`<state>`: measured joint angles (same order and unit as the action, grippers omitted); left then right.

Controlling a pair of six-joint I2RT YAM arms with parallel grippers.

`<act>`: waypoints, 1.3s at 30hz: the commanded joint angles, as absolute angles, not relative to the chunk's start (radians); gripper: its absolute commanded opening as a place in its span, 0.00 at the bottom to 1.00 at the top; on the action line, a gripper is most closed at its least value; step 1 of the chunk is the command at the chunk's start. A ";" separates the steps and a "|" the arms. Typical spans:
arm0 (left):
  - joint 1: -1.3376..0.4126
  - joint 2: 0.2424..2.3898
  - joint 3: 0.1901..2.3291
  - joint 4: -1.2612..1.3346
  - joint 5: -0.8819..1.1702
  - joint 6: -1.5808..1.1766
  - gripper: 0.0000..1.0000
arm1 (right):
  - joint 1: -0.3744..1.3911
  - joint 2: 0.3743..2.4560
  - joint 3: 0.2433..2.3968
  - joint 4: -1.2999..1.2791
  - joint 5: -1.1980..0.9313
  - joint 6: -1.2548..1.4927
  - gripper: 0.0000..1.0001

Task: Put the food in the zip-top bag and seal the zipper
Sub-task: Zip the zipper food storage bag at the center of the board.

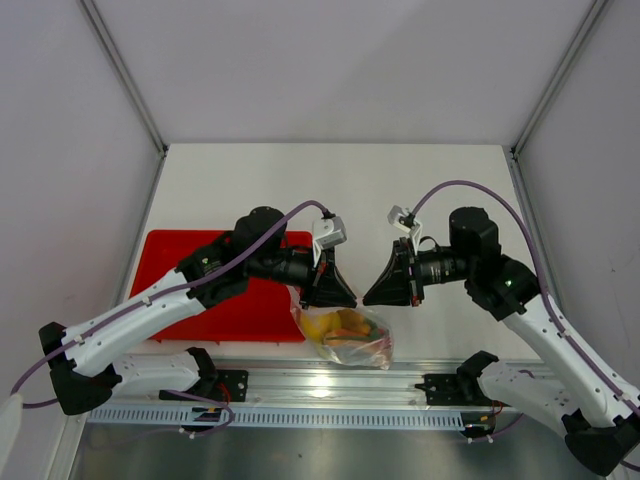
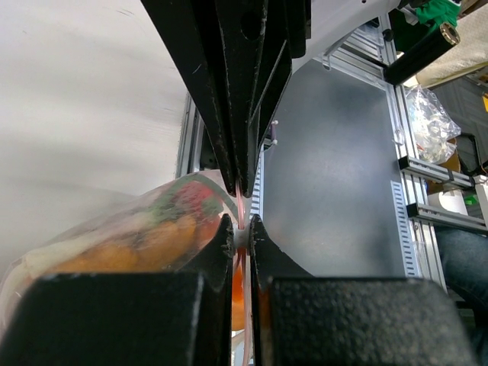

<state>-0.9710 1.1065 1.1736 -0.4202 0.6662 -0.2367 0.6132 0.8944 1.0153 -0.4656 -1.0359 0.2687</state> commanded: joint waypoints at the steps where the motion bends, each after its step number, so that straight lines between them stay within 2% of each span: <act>1: -0.974 1.104 1.229 -0.353 0.693 -0.247 0.01 | 0.623 0.900 1.009 -0.433 -1.038 0.268 0.06; 6: -0.974 1.109 1.232 -0.351 0.695 -0.249 0.01 | 0.629 0.905 1.008 -0.437 -1.040 0.262 0.07; 7: -0.974 1.111 1.232 -0.353 0.693 -0.249 0.01 | 0.632 0.905 1.011 -0.443 -1.029 0.253 0.00; 9: -0.974 1.111 1.235 -0.359 0.683 -0.249 0.01 | 0.640 0.896 1.017 -0.475 -0.976 0.245 0.00; 15: -0.974 1.114 1.271 -0.466 0.594 -0.227 0.01 | 0.644 0.822 1.029 -0.515 -0.623 0.301 0.00; 21: -0.974 1.108 1.313 -0.578 0.529 -0.204 0.00 | 0.641 0.793 1.022 -0.589 -0.413 0.314 0.00; 39: -0.966 1.002 1.304 -0.782 0.374 -0.144 0.00 | 0.597 0.744 1.046 -0.690 -0.275 0.291 0.00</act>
<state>-0.9707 1.0660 1.2591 -0.6945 0.4068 -0.1635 0.6186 0.7513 1.0122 -0.6353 -0.4141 0.3206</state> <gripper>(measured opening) 0.036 0.009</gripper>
